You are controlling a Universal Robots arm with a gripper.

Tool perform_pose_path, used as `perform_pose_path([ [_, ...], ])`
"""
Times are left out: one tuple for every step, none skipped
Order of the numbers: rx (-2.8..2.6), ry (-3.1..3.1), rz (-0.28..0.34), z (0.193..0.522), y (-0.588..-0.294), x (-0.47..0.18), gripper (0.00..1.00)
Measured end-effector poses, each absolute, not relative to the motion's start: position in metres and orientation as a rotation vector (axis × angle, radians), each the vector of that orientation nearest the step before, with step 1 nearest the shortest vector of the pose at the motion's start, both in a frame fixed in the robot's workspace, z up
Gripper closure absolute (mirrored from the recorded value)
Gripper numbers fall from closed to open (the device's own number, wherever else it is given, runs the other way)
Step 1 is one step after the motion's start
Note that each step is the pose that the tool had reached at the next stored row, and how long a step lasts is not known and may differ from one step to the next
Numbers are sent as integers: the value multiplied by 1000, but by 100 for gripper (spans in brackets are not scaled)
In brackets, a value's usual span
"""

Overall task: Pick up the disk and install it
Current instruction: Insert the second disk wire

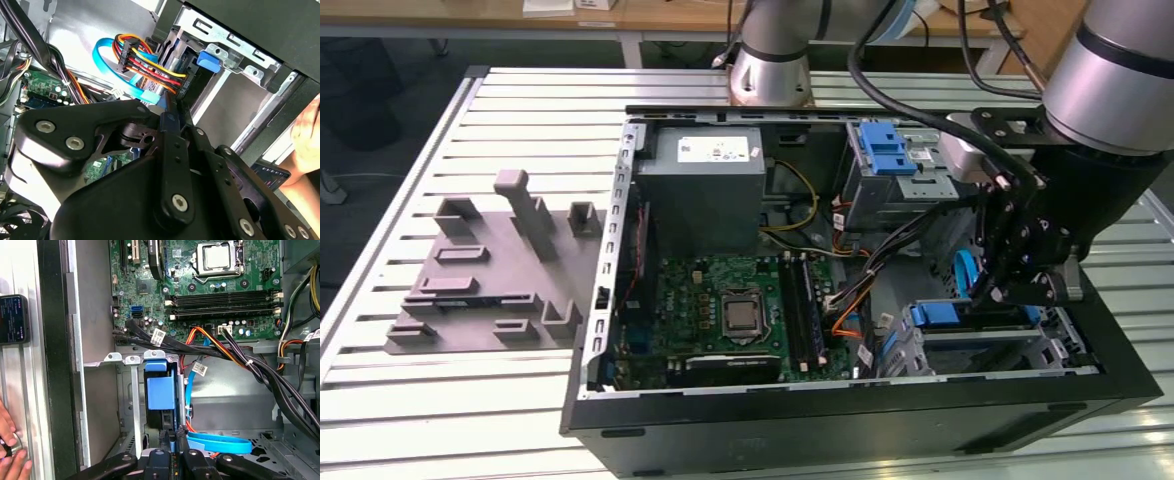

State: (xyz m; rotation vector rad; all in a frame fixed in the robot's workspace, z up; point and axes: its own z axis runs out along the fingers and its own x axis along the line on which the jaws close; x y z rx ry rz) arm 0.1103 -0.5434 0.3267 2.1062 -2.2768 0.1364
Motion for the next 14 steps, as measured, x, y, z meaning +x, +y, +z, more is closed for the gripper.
perform_pose_path([
  [2106,-2277,136,327,-543,110,84],
  [2107,-2277,136,326,-543,110,83],
  [2107,-2277,135,326,-543,110,83],
  [2107,-2277,136,326,-543,110,76],
  [2107,-2277,135,326,-543,110,76],
  [2107,-2277,135,327,-543,110,76],
  [2107,-2278,135,327,-543,110,76],
  [2108,-2279,133,328,-543,110,76],
  [2109,-2279,131,330,-543,110,76],
  [2109,-2280,131,331,-543,110,76],
  [2109,-2280,130,333,-543,110,76],
  [2109,-2280,129,334,-543,110,76],
  [2110,-2281,128,335,-543,110,76],
  [2110,-2281,127,336,-543,110,76],
])
